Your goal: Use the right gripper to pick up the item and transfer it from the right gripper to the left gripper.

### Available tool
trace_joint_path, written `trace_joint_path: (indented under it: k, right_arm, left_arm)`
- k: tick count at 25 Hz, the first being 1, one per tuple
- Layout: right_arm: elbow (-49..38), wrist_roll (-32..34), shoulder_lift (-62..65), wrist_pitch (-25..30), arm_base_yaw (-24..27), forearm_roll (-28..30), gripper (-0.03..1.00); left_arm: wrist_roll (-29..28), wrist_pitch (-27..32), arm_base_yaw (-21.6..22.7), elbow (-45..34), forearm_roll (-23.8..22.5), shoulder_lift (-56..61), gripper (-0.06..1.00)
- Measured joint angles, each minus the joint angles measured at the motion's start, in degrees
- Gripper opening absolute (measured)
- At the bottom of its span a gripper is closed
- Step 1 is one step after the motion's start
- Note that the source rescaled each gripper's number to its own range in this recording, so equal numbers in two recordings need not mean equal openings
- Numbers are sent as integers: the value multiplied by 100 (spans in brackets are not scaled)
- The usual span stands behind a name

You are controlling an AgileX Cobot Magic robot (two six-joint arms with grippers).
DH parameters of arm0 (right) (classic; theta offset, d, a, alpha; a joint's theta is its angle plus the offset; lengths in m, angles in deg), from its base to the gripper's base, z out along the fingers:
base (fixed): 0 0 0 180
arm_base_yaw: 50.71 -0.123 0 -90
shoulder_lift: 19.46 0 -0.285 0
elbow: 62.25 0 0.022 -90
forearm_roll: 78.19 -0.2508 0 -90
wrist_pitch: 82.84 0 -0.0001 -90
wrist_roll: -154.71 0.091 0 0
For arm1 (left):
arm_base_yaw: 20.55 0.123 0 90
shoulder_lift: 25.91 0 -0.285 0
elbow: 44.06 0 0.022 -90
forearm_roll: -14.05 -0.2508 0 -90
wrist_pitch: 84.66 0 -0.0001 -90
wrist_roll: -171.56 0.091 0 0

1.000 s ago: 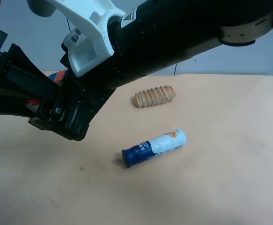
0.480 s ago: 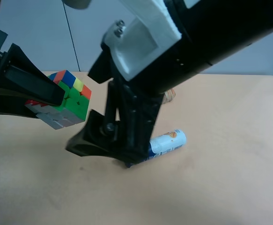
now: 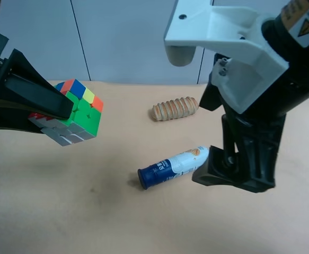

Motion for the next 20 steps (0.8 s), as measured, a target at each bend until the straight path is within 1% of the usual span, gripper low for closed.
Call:
trace_joint_path:
  k: [3,9,12,15,20]
  right_arm:
    - [0,187,165,331,64,18,100]
    - [0,393,870,361,526,30,100]
    - [-64,554,1342,356,607,73,100]
    - [-491,851,1919,349,607,73,100]
    - [-1535,1670,3014,378,607,75,100]
  left_arm:
    - [0,0,0,0,0,0,0]
    - [0,0,0,0,-8,0,0]
    - [0,0,0,0,-21,0,0]
    - [0,11,0,0,-21,0,0]
    - [0,46,0,0,-21,0,0]
